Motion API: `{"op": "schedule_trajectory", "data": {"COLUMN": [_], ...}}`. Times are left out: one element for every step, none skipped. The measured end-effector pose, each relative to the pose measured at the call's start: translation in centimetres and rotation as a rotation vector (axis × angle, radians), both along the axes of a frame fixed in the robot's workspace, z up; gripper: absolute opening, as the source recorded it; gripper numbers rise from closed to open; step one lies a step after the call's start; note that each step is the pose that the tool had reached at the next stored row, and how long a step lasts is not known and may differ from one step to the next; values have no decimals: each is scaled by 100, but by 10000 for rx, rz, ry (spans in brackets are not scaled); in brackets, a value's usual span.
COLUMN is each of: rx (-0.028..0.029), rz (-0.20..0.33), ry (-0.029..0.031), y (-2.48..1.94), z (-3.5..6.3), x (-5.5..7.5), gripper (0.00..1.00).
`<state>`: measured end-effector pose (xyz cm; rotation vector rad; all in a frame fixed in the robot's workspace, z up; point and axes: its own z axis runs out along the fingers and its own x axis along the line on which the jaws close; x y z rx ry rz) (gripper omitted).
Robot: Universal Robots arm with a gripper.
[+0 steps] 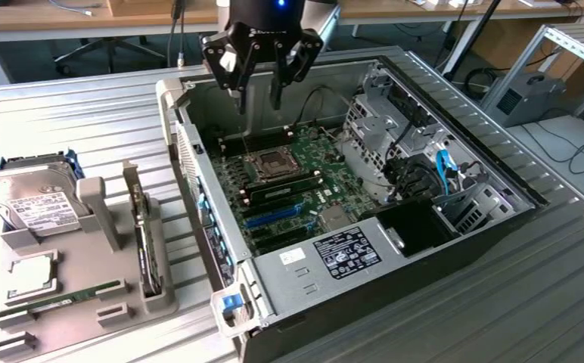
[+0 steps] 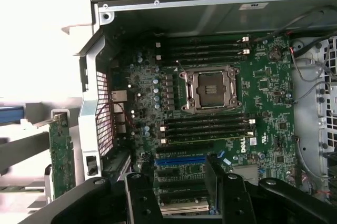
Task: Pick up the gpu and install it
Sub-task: 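Reach for the gpu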
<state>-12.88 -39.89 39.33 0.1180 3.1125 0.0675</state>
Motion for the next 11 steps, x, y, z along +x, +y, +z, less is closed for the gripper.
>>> {"op": "schedule_trajectory", "data": {"rx": [0,0,0,0,0,0,0,0,0,0,0], "rz": [0,0,0,0,0,0,0,0,0,0,0], "ry": [0,0,0,0,0,0,0,0,0,0,0], "y": [0,0,0,0,0,0,0,0,0,0,0], "z": [0,0,0,0,0,0,0,0,0,0,0], "x": [-4,-8,-17,-22,-27,-35,-39,-44,-51,-60,-70], "gripper": [52,52,52,52,52,52,52,52,52,52,52]}}
